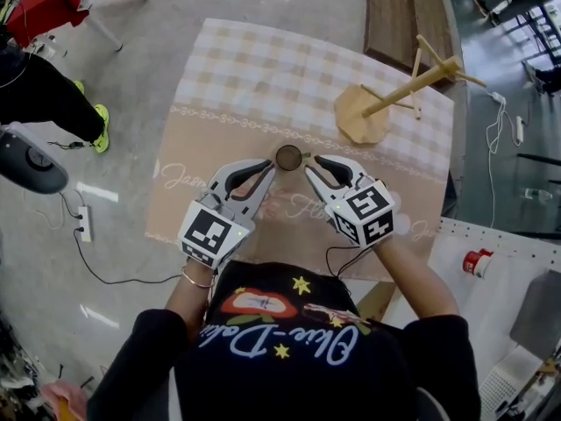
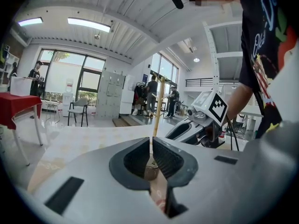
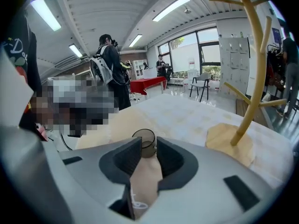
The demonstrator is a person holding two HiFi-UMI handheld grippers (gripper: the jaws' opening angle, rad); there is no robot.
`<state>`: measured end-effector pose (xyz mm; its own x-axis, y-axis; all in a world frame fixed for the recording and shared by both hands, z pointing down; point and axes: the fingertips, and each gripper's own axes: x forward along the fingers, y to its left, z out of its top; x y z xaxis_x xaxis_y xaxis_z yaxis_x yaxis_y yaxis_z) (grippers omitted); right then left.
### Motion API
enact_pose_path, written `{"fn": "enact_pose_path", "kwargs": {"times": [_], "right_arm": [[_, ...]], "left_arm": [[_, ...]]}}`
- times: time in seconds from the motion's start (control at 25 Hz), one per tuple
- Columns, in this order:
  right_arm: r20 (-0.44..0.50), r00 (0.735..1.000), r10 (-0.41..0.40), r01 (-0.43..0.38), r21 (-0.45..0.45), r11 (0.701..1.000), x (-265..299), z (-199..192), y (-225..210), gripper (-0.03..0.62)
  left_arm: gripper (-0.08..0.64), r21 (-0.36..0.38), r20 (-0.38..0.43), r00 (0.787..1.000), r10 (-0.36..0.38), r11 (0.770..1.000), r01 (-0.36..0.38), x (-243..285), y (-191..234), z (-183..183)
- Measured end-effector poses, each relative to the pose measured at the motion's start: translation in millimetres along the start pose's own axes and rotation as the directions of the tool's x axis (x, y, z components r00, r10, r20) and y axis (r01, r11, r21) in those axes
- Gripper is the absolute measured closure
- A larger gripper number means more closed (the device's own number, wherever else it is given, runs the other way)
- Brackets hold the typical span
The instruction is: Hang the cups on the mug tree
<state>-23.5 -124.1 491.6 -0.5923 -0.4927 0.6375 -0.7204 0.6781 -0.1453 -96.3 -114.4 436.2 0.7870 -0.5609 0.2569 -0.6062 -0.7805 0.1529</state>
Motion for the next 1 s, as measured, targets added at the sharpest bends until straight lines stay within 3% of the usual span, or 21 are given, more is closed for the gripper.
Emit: {"fn": "enact_pose_path", "kwargs": {"times": [1.0], "right_arm": [[-0.141, 0.989, 0.054, -0.067, -0.088, 0.994, 29.4, -29.8, -11.2, 0.463]], "left_arm": [[0.549, -0.037, -0.066, 0.998, 0.005, 0.999, -0.007, 9.3, 1.7, -28.6]]}}
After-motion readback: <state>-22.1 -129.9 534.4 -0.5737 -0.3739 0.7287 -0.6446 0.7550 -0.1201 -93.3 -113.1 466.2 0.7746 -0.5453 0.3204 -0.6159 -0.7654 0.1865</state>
